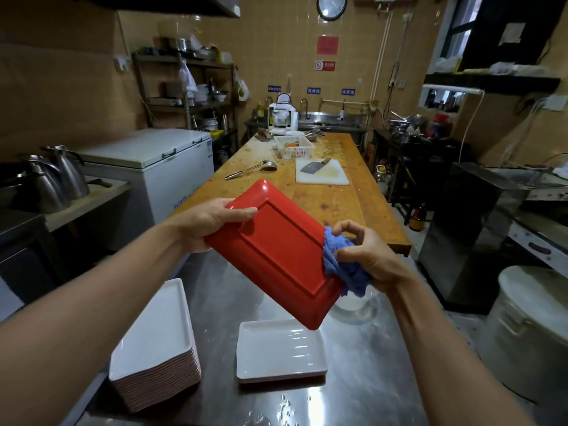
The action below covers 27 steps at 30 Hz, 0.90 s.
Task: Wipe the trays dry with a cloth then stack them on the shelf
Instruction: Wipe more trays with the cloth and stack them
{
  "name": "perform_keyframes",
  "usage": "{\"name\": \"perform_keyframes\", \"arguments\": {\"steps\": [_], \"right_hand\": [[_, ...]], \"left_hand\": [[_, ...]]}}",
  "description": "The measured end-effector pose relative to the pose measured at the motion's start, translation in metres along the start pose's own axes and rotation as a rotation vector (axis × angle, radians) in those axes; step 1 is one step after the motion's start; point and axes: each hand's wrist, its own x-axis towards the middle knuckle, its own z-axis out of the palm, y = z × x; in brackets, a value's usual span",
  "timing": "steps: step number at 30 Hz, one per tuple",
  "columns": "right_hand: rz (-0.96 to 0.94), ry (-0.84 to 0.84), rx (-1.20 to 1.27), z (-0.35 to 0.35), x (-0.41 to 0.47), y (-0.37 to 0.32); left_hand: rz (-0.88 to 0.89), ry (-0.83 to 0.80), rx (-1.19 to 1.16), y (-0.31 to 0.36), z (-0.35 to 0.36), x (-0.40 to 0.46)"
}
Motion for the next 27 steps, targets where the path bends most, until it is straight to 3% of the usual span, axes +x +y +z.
{"name": "perform_keyframes", "arguments": {"steps": [8, 17, 20, 23, 27], "right_hand": [[-0.258, 0.284, -0.379, 0.025, -0.002, 0.021], [-0.468, 0.367, -0.557, 0.044, -0.026, 0.046], [-0.541, 0.445, -0.786, 0.049, -0.028, 0.048], [-0.586, 0.441, -0.986, 0.066, -0.023, 0.048], [-0.560, 0.349, -1.016, 0.099, -0.014, 0.041]], "left_hand": [[0.021, 0.189, -0.292, -0.037, 0.003, 0.008], [-0.021, 0.384, -0.531, -0.038, 0.022, 0.022], [0.018, 0.378, -0.574, -0.038, 0.030, 0.022], [0.066, 0.387, -0.538, -0.041, 0.041, 0.021], [0.111, 0.406, -0.484, -0.055, 0.053, 0.018]]}}
